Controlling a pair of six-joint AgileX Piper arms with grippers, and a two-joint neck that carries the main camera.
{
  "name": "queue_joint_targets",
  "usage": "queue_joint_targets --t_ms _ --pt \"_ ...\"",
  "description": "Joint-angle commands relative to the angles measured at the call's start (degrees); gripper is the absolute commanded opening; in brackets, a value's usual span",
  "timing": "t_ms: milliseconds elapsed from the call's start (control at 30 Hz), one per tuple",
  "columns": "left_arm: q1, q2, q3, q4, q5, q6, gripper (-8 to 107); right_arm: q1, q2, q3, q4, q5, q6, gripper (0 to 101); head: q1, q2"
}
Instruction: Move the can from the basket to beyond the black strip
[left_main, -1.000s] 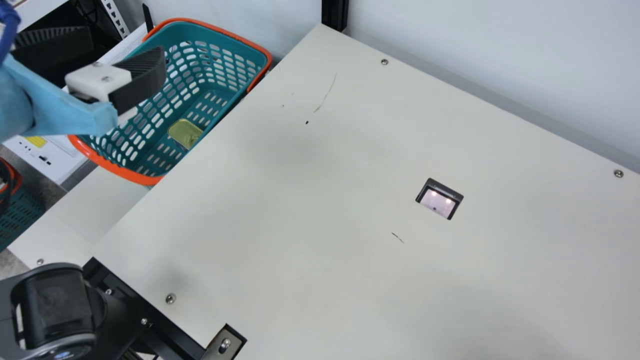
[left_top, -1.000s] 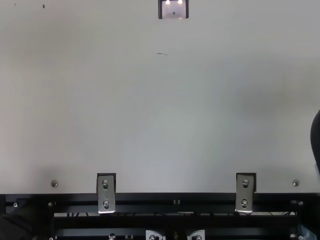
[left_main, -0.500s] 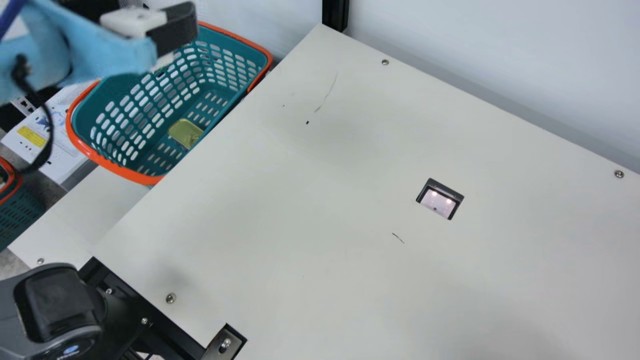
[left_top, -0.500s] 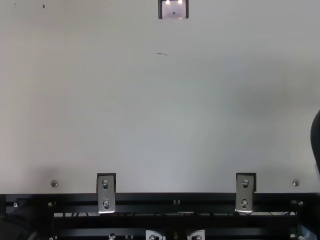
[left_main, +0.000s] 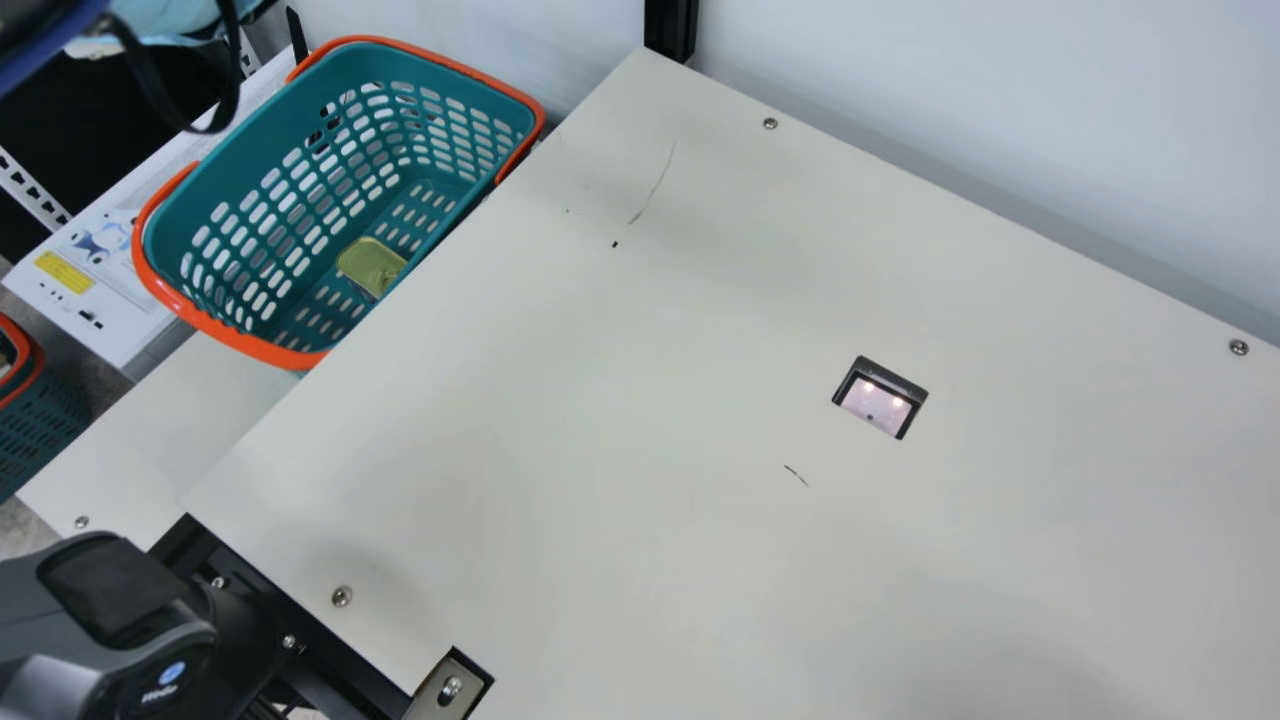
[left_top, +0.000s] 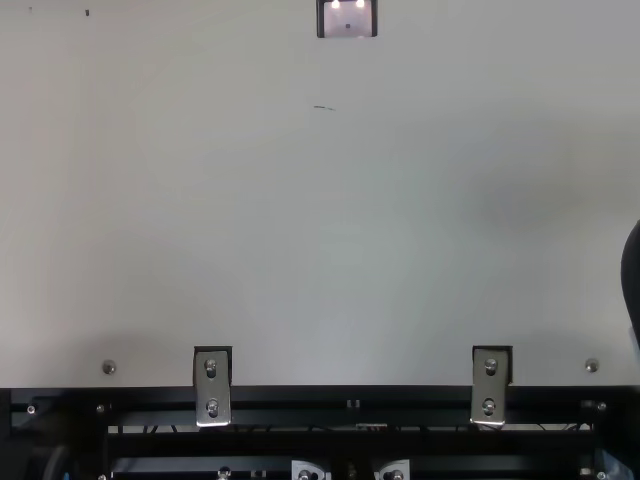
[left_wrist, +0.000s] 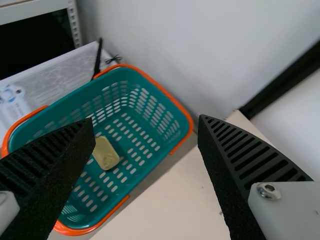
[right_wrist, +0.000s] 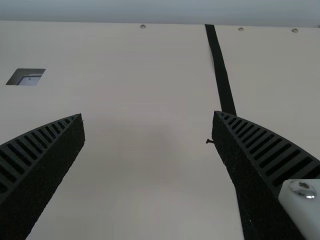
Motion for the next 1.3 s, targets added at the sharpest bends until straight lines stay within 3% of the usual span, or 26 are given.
queue_joint_targets --t_ms 0,300,700,733,967,1133,1267 --pt "0.0 0.0 0.0 0.0 0.0 0.0 90 0.0 0.0 0.0 0.0 0.0 0.0 101 -1.7 1.0" --pt "3.0 1.1 -0.1 1.7 -0.4 1.2 90 0.0 0.0 0.0 0.0 0.0 0.0 101 -1.7 1.0" --pt "-7.5 -1.2 5.3 28.0 -4.7 9.2 90 0.0 0.0 0.0 0.0 0.0 0.0 101 -1.7 1.0" --pt "-5.6 -1.1 5.1 20.6 -5.4 8.8 90 0.0 0.0 0.0 0.0 0.0 0.0 101 -1.7 1.0" --pt "-7.5 -1.1 5.2 28.0 -5.0 9.2 90 0.0 0.0 0.0 0.0 0.0 0.0 101 -1.7 1.0" --pt "-6.7 -2.0 5.0 26.0 -5.8 11.0 90 0.0 0.0 0.0 0.0 0.0 0.0 101 -1.7 1.0" --pt "-6.2 -2.6 4.1 19.9 -6.0 12.1 90 0.0 0.0 0.0 0.0 0.0 0.0 101 -1.7 1.0"
